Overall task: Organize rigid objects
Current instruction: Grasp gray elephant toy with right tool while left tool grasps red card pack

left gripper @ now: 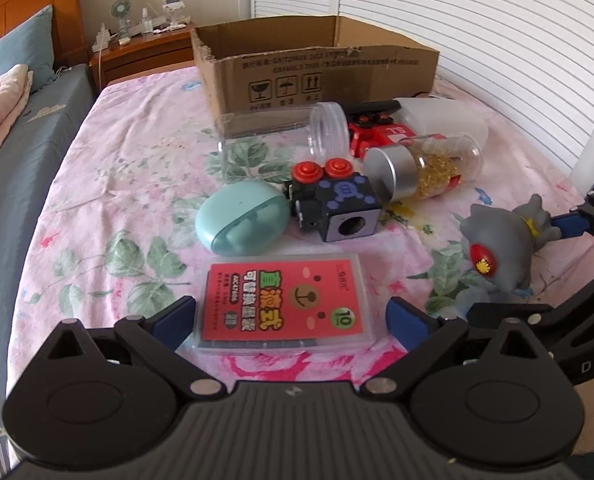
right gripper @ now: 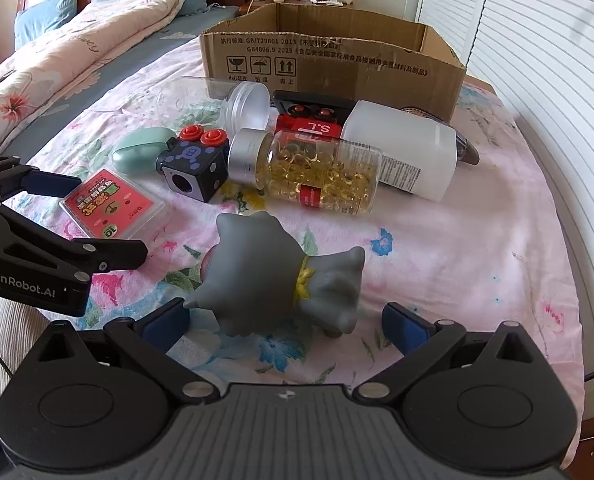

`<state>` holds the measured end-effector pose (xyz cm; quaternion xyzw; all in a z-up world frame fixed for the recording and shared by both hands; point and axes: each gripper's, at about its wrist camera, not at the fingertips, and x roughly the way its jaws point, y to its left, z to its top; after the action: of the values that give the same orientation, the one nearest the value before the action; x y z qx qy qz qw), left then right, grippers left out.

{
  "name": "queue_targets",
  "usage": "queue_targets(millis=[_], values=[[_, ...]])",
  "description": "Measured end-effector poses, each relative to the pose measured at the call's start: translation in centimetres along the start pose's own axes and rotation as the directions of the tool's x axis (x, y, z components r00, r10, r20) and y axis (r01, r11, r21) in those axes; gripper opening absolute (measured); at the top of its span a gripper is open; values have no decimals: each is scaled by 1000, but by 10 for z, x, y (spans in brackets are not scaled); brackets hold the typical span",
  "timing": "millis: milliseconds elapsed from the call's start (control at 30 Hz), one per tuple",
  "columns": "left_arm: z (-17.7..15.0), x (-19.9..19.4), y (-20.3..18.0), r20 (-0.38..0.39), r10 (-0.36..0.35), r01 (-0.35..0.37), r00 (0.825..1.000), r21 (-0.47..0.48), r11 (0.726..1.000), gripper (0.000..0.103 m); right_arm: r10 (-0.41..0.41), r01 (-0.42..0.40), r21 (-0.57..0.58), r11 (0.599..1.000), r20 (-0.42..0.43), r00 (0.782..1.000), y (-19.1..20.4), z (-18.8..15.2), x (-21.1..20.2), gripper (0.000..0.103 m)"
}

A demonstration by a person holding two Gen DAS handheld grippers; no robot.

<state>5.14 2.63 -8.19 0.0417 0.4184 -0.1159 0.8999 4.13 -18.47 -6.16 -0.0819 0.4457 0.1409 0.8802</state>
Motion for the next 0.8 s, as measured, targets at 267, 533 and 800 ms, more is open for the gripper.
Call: queue_targets(millis=[267,533,800], values=[[1,-1,5,17,-3,3,1000,5,1000,89,1,-1,-4,1000,5,1000,0,1,1,103],[-1,-4,20,14,23,-23,1000,-10,1000,89,50,-51,11,999,16,999,6,15,-3,103],[-2,-4,25,15,17,-17,1000,-15,1000,90,5,-5,-29,1000,-6,1000,19,29,4,101]])
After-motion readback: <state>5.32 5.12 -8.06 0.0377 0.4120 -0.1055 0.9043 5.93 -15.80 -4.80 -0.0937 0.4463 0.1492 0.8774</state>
